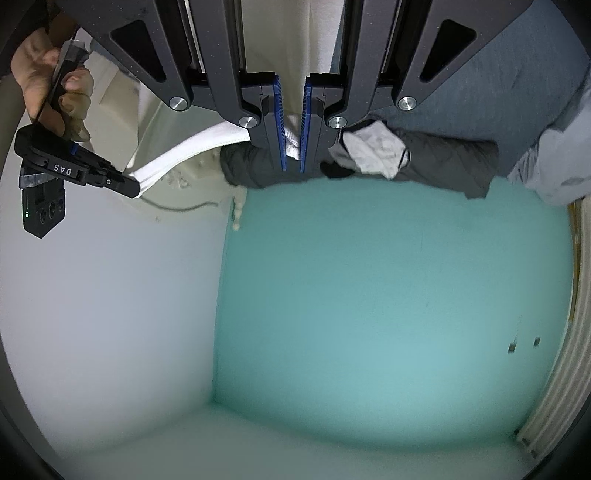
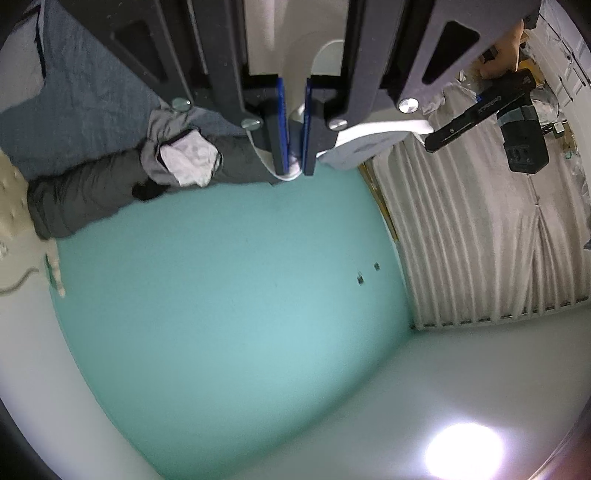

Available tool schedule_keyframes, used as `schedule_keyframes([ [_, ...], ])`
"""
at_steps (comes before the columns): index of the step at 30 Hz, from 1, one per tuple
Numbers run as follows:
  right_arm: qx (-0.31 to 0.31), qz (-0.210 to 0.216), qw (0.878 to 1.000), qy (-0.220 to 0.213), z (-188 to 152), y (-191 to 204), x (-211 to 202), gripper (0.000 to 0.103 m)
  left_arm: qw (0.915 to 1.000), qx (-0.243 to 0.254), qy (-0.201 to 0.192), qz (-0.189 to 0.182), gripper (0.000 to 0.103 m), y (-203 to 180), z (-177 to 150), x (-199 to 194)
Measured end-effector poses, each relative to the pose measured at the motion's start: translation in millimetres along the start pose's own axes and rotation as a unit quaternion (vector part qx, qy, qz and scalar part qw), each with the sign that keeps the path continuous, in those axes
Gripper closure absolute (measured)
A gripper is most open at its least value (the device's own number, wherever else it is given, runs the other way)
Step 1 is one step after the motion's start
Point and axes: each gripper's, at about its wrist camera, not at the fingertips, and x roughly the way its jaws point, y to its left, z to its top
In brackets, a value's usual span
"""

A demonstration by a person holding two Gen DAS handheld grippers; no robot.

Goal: Fold clothes
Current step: 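Lift the white shirt hem up with both tools, stretching it between them, then lower the held hem onto the bed and open both tools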

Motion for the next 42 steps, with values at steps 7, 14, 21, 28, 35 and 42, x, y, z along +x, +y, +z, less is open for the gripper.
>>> schedule_keyframes([
  [7,0.024,-0.029,0.998,0.046,-39,-44,53,0.097,0.9983,-0.012,0.055,0.016,0.095,23,-49,64],
  [14,0.042,-0.05,0.994,0.089,-69,-104,124,0.097,0.9935,-0.025,0.106,0.032,0.095,65,-91,153],
  [21,0.056,-0.084,0.987,0.125,-102,-184,205,0.097,0.9858,-0.047,0.158,0.029,0.095,111,-132,263],
  [28,0.06,-0.118,0.977,0.164,-136,-261,287,0.097,0.9763,-0.064,0.206,0.023,0.095,144,-175,374],
  [35,0.066,-0.147,0.967,0.196,-177,-324,364,0.097,0.9595,-0.083,0.266,0.044,0.095,192,-242,482],
  [42,0.071,-0.176,0.958,0.217,-219,-378,437,0.097,0.9507,-0.095,0.289,0.063,0.095,229,-289,551],
])
